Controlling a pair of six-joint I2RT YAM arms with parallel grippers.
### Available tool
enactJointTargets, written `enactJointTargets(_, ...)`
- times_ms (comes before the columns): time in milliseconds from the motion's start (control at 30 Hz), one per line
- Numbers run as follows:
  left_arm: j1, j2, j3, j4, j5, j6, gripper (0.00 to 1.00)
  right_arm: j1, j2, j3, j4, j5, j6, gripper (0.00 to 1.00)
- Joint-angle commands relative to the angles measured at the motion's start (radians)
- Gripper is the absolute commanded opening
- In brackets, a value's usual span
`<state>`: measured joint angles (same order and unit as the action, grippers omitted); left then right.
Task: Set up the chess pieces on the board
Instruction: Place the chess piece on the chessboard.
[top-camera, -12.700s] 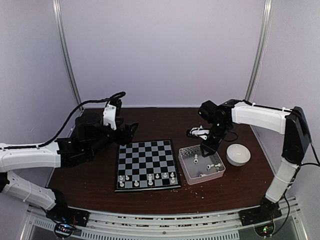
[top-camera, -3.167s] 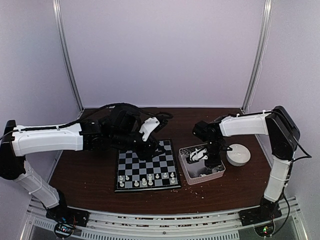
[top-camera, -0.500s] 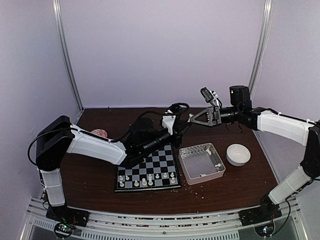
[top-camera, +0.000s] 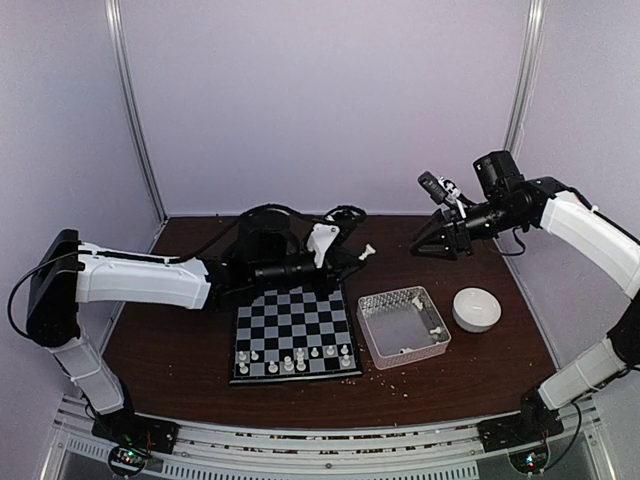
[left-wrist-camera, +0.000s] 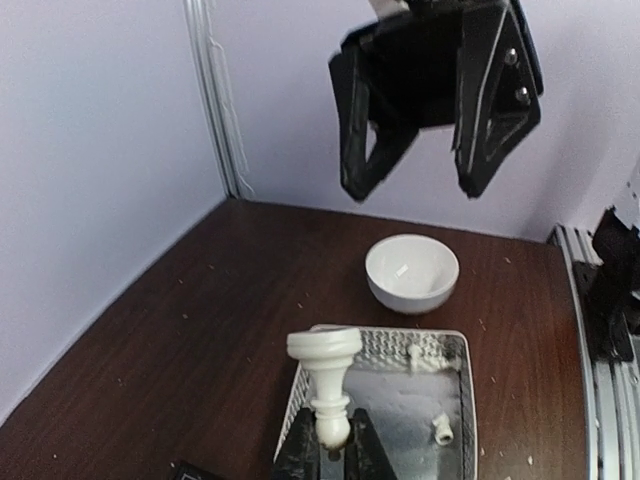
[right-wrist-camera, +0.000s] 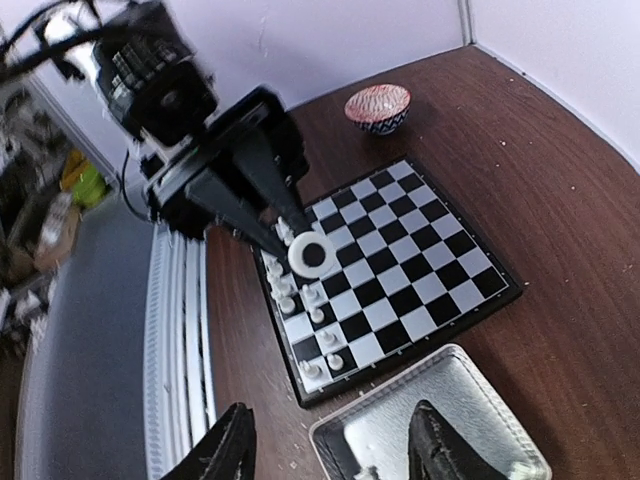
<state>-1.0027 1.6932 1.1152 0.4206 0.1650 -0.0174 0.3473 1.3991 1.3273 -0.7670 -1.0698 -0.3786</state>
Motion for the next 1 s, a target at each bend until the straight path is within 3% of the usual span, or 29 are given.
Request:
enactJointTargets(0,0.032,-0.055,0.04,-0.389,0.249,0.079,0.03,0.033,0.051,0.117,-0.383,0.109,-0.478,0.5)
enactJointTargets(133,0.043,-0.064,0.063,-0.597,0.393,0.162,0.04,0.107,0.077,0.147,-0.375,0.139,-0.509,0.49)
enactJointTargets(233,0.049,-0.07,0.065,-0.651,0.455,0.166,0.05,0.208,0.075,0.119,-0.327,0.194,-0.501,0.48)
enactJointTargets(533,0.05,-0.11,0.014,-0.522,0.484,0.103,0.05,0.365,0.069,-0.011,-0.034,0.2,-0.271,0.49)
enactJointTargets(967,0.05,-0.128,-0.006,-0.439,0.472,0.054,0.05,0.388,0.115,-0.033,0.109,0.138,-0.089,0.46)
